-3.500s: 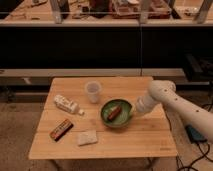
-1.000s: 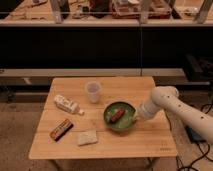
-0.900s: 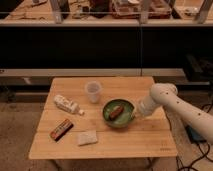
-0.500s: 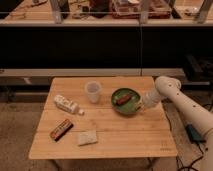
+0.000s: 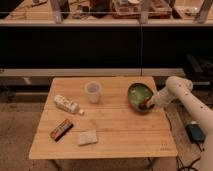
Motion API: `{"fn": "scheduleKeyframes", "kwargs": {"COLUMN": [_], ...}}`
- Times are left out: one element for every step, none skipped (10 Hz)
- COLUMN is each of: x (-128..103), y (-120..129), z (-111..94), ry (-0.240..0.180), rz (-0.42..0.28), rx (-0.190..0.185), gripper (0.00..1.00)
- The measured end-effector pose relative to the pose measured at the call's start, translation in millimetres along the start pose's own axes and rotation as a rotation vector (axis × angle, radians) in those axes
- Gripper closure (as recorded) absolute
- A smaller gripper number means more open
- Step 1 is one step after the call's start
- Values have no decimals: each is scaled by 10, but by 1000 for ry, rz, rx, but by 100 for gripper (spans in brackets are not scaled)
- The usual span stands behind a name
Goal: Drag the ceramic bowl in a circle
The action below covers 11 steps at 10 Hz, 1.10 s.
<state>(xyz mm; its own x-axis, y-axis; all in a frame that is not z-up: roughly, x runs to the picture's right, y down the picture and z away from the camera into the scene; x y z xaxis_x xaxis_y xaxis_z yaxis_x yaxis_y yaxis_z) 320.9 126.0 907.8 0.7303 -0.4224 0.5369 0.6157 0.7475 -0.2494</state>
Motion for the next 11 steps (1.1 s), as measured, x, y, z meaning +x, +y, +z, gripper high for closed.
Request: {"fn": "scheduleKeyframes", "kwargs": {"x": [-5,-31,-52,-79,-168,-334,-459,-689,-964,-1134,-1326], "y": [153,347,535,608,698,745,767,727,643,571,431], "z": [-71,-206,-326,-432,-525,-576,-572,-518,-405,-328,-249], "ry": [15,49,84,115,140,149,146,128,99,78,51], "rz": [-13,-50,-86,-121,-167,-218,-245,-286,-332,-355,-381], "rx": [-12,-31,-58,-71,-92,-105,-109,-105,-97,-89,-70], "gripper": [100,100,100,100,100,100,100,100,100,100,100]}}
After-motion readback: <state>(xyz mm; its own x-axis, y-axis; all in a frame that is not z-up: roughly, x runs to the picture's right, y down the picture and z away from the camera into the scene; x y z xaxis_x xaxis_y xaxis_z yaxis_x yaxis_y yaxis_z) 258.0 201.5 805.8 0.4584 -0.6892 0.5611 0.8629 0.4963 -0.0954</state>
